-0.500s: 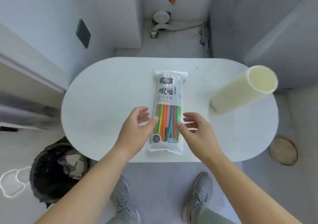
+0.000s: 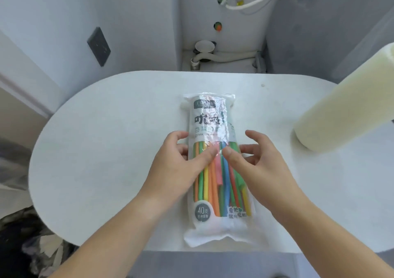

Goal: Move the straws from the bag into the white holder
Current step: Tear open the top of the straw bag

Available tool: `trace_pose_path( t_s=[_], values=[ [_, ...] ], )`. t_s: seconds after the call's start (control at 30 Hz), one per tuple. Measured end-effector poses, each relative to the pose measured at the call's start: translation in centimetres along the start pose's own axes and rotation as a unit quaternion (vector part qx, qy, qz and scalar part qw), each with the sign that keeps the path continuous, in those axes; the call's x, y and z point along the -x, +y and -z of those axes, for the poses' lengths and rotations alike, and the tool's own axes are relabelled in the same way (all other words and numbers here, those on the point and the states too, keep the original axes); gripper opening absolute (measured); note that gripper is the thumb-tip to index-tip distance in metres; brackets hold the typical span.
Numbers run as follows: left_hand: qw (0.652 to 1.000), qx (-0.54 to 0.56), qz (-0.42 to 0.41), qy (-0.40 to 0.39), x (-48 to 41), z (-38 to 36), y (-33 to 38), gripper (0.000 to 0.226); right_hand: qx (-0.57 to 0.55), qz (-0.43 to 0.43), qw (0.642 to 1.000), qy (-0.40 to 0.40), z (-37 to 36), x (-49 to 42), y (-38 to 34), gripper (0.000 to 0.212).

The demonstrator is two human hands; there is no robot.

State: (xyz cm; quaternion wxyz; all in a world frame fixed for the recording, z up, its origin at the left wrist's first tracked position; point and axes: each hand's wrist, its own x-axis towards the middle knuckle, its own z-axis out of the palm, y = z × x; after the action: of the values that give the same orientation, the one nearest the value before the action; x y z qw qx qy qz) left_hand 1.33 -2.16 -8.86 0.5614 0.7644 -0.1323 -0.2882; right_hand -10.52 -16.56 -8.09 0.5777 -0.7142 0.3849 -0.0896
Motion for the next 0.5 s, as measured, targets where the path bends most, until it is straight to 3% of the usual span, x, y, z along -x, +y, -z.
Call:
trace_pose_path(
  t_s=[0.2,0.4,0.5],
  values=[
    [0.987,0.106,0.018,-0.117,0.0,-0.3,-0.1,0.051,-0.045,-0.009,0.998,-0.041,0.6,-0.3,-0.4,0.108],
    [0.979,0.158,0.024,-0.129,2.2,-0.9,0.5,0.038,-0.097,0.02,0.991,-0.091,1.5,0.8,-0.9,0.053],
    [0.979,0.156,0.021,-0.127,4.6,-0.4,1.2,0.035,-0.097,0.068,0.99,-0.082,1.7,2.7,-1.8,0.051]
  ],
)
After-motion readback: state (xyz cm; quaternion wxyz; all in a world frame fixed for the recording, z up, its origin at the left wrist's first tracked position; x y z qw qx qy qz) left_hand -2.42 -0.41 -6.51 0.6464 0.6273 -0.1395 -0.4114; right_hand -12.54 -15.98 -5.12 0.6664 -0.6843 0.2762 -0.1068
